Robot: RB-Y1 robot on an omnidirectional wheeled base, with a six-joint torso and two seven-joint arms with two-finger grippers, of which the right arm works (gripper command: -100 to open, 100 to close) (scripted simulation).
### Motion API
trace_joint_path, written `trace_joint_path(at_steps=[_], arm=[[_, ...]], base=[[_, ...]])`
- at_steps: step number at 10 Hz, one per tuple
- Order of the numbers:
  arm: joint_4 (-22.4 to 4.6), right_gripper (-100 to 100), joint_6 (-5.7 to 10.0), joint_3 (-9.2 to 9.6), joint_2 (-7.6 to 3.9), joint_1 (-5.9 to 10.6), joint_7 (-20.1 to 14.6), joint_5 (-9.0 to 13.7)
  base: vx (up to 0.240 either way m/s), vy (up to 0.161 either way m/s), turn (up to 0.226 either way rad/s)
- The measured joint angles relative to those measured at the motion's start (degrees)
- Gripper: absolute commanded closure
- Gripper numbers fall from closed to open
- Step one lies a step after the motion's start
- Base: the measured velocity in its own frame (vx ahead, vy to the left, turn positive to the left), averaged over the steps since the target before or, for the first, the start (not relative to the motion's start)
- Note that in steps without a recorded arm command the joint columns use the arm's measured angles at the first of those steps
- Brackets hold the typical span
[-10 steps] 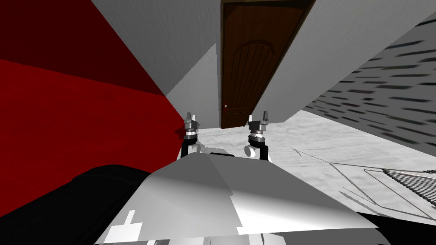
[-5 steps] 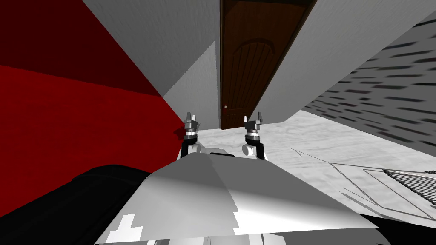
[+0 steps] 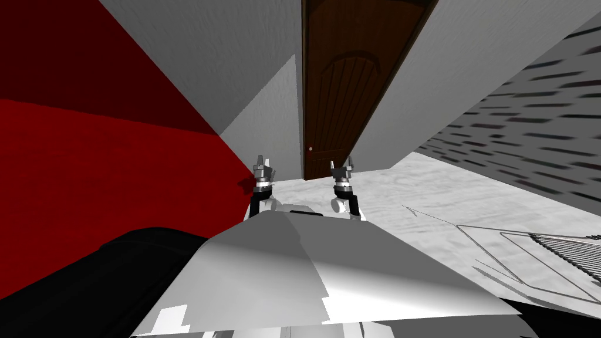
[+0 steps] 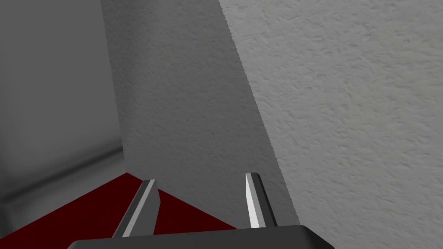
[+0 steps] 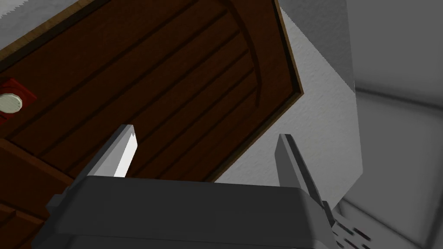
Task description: Pull the door open
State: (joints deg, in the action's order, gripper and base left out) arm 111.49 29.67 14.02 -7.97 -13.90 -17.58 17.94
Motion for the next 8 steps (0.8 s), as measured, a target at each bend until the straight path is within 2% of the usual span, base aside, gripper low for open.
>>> trace_joint_path(at_steps=[2, 8], arm=[[-1.8, -100, -0.09, 1.53, -0.62, 1.29, -2.1, 1.3], [-7.3, -100, -0.51, 5.48, -3.64, 5.34, -9.7, 6.0]], base=[[0.091, 0.042, -0.038], [0.093, 0.038, -0.042]])
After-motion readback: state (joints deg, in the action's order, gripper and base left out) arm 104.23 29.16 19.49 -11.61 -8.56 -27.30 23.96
